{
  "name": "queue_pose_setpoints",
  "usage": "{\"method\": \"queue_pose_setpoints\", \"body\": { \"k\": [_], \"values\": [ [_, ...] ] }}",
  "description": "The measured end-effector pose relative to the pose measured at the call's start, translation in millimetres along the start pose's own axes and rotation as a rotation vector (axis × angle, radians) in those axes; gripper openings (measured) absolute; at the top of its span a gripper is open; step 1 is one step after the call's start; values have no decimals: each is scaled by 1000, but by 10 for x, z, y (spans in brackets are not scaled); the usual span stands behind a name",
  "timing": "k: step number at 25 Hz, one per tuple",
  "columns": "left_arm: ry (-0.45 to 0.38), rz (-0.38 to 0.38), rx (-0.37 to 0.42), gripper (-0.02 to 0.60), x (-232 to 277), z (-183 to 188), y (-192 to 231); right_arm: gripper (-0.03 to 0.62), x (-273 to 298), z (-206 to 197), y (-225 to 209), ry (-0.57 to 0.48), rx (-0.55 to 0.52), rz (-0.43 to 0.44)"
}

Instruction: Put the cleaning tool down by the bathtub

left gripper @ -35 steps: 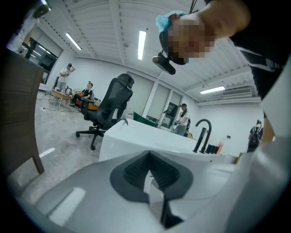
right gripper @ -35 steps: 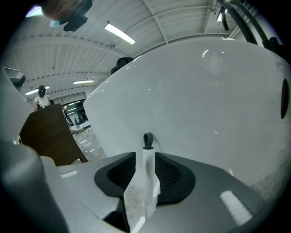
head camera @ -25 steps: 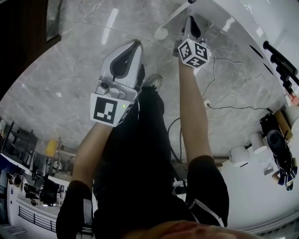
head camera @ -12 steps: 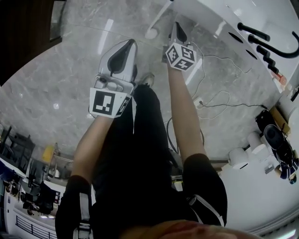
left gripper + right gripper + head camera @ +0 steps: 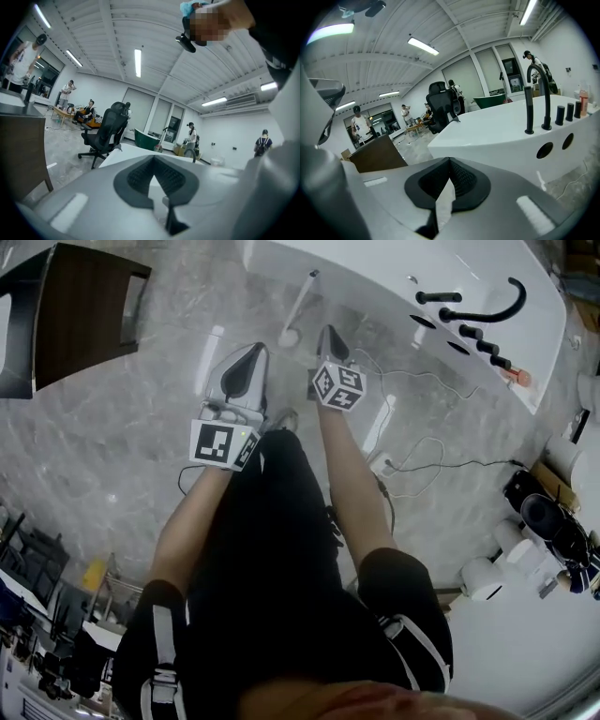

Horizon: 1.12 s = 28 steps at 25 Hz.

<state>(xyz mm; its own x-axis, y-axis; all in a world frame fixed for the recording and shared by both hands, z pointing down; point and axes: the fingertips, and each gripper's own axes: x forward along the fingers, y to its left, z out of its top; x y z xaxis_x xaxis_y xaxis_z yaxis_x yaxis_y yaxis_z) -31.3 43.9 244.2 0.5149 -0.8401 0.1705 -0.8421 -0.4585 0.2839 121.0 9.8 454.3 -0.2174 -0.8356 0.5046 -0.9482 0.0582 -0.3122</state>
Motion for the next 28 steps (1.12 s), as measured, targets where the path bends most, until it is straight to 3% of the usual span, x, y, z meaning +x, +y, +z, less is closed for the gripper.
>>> {"method": "queue_pose_setpoints", "body": {
  "k": [13,23,28],
  "values": [
    [-69,4,38,8,-476,875,-342,0,-1098,1072,423,-71,-13,-20],
    [-85,-51,43,8,-720,1257,-653,0,-1950,1927,775,-204,-70,21],
    [-105,-69,63,8,-891,1389,-821,0,-2376,2082,878,-225,-112,20]
  ]
}}
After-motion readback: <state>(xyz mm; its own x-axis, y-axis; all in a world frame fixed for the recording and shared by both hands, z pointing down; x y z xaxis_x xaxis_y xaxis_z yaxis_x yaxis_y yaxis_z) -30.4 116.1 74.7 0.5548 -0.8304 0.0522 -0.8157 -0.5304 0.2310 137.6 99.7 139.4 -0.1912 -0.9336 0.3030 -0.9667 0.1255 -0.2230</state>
